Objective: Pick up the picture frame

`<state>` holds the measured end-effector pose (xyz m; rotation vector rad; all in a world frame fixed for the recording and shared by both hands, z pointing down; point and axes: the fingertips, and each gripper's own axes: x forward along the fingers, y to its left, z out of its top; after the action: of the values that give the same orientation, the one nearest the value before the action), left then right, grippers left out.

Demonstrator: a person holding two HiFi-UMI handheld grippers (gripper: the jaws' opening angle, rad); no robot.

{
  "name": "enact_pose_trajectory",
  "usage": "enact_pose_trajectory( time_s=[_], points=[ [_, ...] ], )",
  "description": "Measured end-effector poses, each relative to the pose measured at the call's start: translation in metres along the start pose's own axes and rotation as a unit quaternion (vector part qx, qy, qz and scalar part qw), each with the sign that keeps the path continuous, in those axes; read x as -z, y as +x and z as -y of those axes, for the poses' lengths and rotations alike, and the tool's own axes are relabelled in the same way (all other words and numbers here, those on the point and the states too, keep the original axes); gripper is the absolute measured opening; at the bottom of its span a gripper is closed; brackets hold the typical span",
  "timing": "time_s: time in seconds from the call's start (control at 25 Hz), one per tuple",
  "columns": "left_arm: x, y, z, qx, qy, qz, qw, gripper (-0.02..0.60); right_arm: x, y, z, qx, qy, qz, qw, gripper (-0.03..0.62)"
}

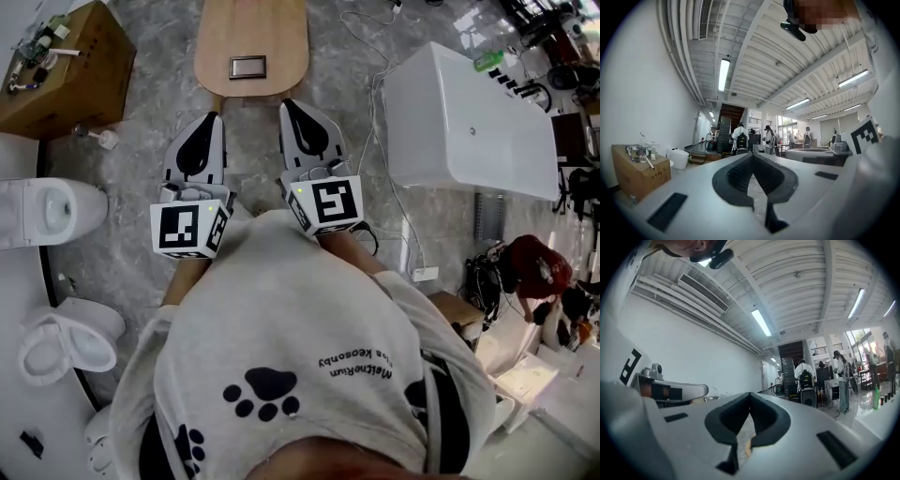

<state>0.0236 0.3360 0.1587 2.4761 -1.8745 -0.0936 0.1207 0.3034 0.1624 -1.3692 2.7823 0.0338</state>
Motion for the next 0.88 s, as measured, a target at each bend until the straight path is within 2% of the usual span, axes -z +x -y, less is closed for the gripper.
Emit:
enact_pose_trajectory(
  time_s=[0.2, 0.56, 0.88],
  points=[
    [0.004, 0.01, -0.011, -0.01, -0.006, -0.002, 0.9999, 0.006, 0.001, 0.013, 0.004, -0.007, -0.003, -0.002, 1.0, 0.009],
    [0.018, 0.04, -0.021, 0.01, -0.006, -0.01, 0.9999, 0.006, 0.011, 0.036, 0.02, 0.005, -0.007, -0.005, 1.0, 0.009],
    [0.036, 0.094, -0.056, 0.021, -0.026, -0.03, 0.999, 0.006, 0.025, 0.093, 0.043, 0.018, -0.005, -0.026, 0.999, 0.009]
  ],
)
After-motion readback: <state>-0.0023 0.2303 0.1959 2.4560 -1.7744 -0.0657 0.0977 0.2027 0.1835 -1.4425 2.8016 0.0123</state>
